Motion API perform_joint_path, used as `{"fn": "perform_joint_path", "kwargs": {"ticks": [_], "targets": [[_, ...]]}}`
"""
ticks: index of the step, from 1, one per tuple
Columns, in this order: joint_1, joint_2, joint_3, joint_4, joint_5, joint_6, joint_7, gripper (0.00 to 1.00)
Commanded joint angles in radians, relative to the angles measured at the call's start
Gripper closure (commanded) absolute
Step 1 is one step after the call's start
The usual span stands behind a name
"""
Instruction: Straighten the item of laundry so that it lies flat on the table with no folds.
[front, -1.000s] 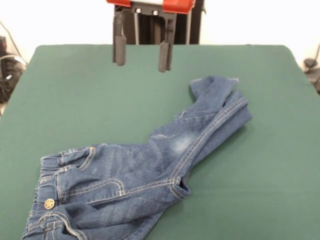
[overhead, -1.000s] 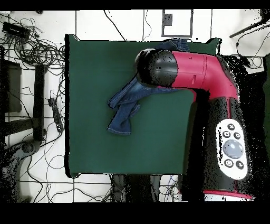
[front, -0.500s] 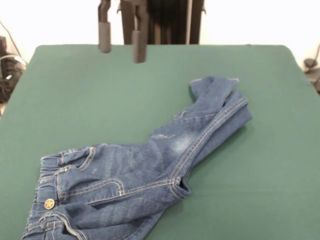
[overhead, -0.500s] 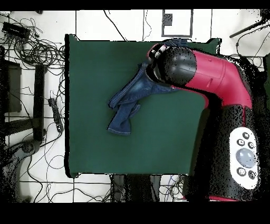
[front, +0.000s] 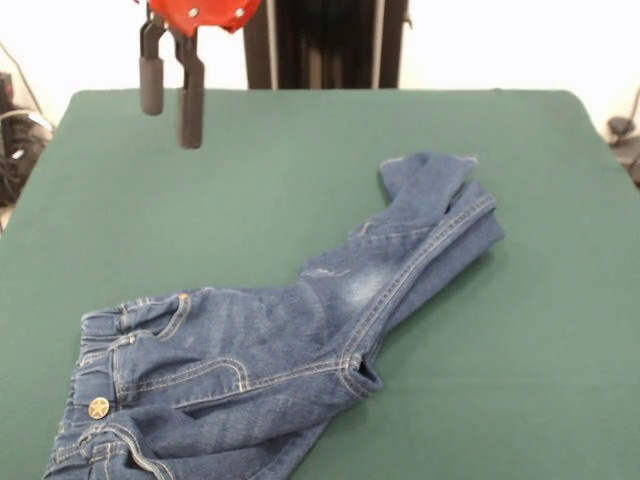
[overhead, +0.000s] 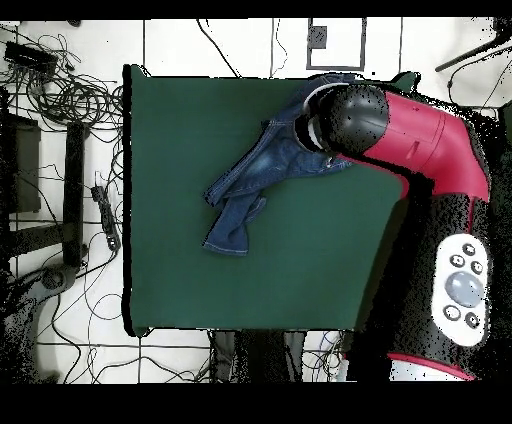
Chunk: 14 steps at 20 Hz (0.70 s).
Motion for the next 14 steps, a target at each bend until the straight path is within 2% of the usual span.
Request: {"fn": "perform_joint_path", "kwargs": {"ticks": [1,5,10,14], "targets": [[0.095,0.139,-0.101,-0.018,0.049,0.203,0.448,0.0],[0.093,0.146,-0.123,0.001,0.059,0.219,0.452,0.0],[0.088,0.097,-0.11,0.084,0.098,0.201,0.448,0.0],[0.096,0.047,-0.118,0.096,0.087,0.166,0.399,0.0]]}}
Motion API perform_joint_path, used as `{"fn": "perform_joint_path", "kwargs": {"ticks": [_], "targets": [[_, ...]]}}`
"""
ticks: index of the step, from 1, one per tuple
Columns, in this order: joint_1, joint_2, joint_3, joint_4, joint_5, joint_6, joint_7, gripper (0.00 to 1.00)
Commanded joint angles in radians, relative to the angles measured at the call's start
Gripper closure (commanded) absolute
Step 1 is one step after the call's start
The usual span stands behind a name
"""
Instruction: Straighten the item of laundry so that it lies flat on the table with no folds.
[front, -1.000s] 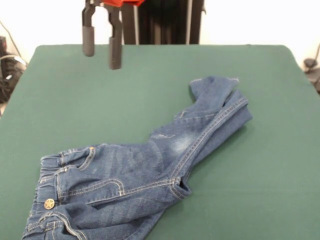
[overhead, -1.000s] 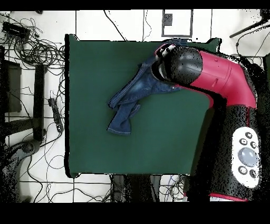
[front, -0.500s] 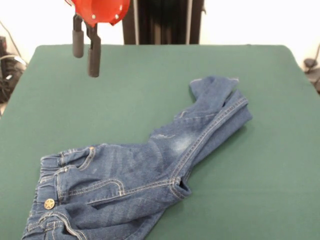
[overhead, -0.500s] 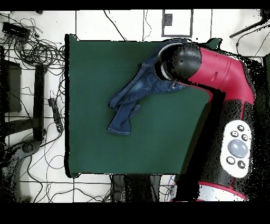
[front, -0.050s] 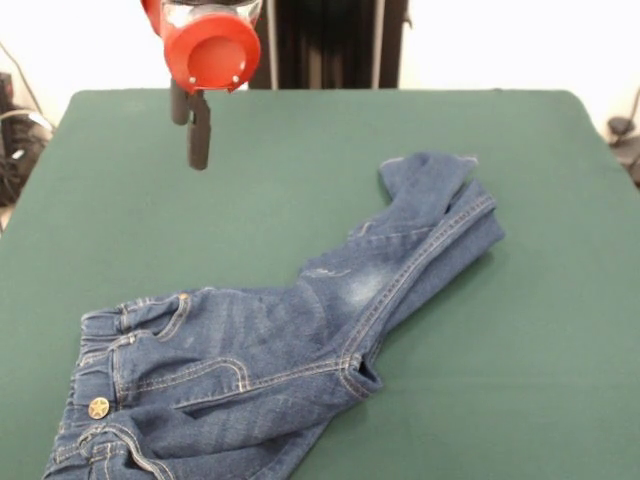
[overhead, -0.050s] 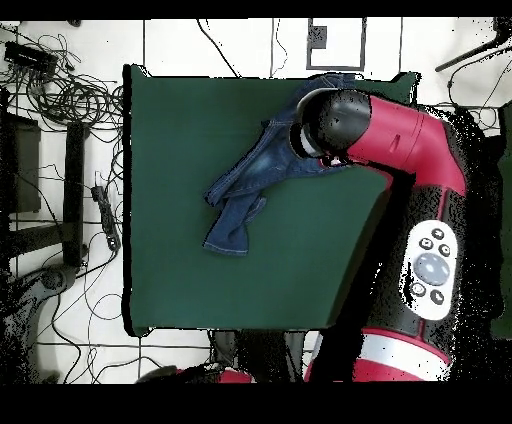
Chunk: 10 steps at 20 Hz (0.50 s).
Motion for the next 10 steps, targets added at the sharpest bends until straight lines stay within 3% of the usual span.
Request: {"fn": "perform_joint_path", "kwargs": {"ticks": [1,5,10], "targets": [[0.043,-0.062,-0.002,0.136,0.052,0.059,0.203,0.0],[0.044,-0.11,0.021,0.195,0.071,0.051,0.17,0.0],[0.075,-0.09,0.035,0.259,0.099,-0.067,0.239,0.0]]}}
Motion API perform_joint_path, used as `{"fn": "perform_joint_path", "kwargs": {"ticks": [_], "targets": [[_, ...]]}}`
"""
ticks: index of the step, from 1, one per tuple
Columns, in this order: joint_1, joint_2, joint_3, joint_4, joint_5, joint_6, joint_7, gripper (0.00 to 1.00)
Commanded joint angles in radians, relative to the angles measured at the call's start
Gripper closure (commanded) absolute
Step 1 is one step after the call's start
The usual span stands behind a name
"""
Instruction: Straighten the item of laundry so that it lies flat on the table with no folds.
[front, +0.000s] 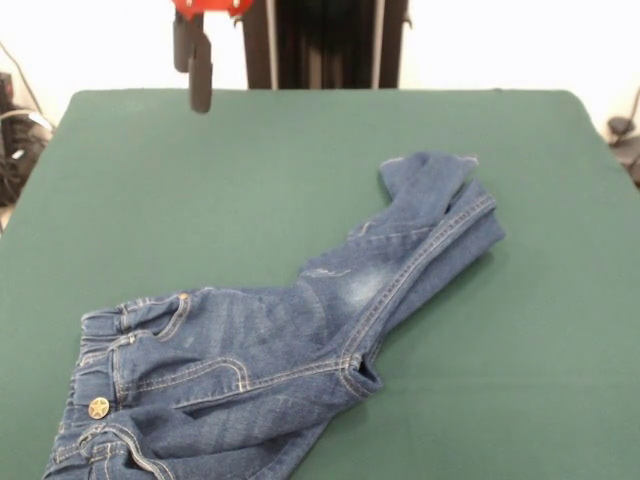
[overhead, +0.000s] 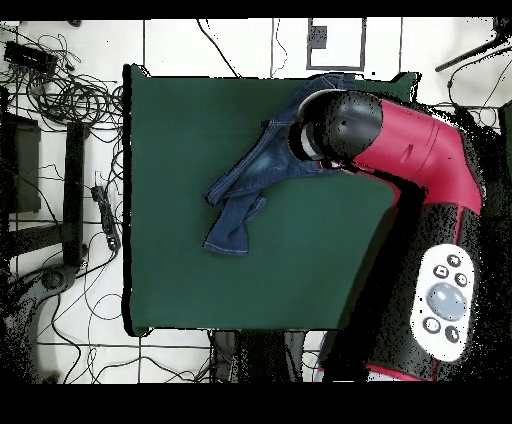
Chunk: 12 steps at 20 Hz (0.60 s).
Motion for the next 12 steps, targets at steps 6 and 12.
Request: {"fn": "perform_joint_path", "kwargs": {"ticks": [6,12], "targets": [[0.078,0.059,0.056,0.201,0.106,-0.132,0.277,0.0],[0.083,0.128,0.05,0.163,0.134,-0.149,0.267,0.0]]}}
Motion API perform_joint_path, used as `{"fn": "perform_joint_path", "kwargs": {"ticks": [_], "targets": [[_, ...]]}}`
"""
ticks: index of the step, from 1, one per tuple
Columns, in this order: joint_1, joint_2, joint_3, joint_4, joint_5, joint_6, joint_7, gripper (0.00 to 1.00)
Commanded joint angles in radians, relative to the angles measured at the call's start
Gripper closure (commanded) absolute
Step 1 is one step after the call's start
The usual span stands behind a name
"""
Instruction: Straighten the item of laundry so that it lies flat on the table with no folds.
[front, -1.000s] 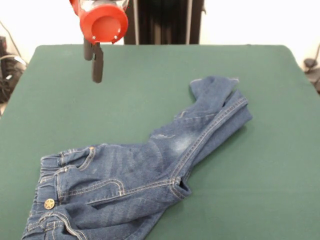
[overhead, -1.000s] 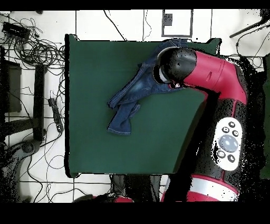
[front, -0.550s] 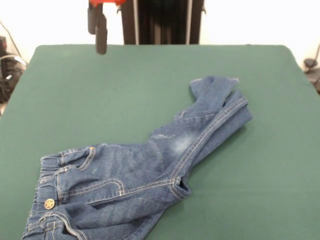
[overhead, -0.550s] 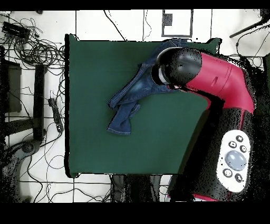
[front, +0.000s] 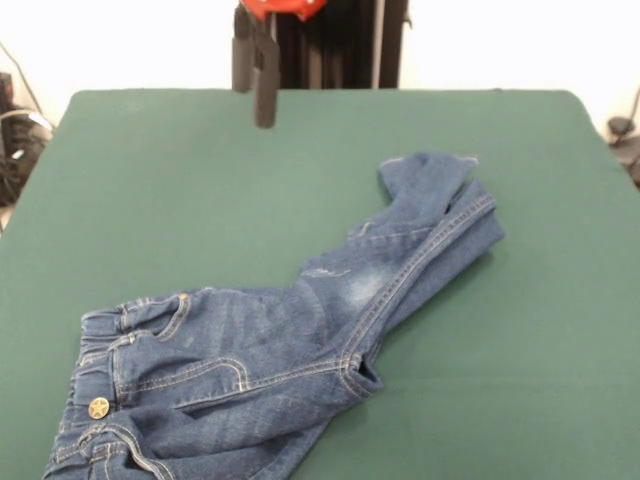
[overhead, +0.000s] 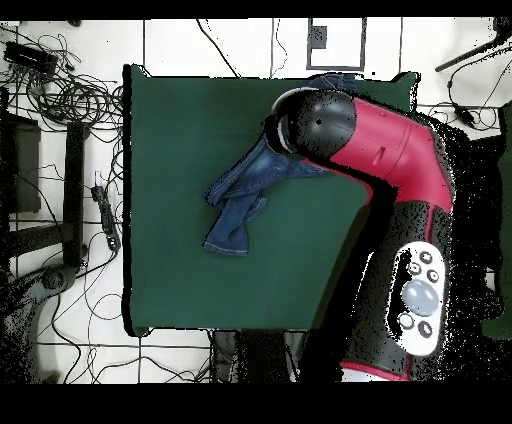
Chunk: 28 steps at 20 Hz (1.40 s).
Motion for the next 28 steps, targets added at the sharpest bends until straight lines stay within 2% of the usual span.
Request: {"fn": "perform_joint_path", "kwargs": {"ticks": [1,12,28], "targets": [[0.04,0.125,0.045,0.128,0.05,-0.04,0.265,0.0],[0.031,0.174,0.041,0.082,0.066,-0.028,0.218,0.0],[-0.015,0.273,0.024,-0.063,0.041,-0.02,0.153,0.0]]}}
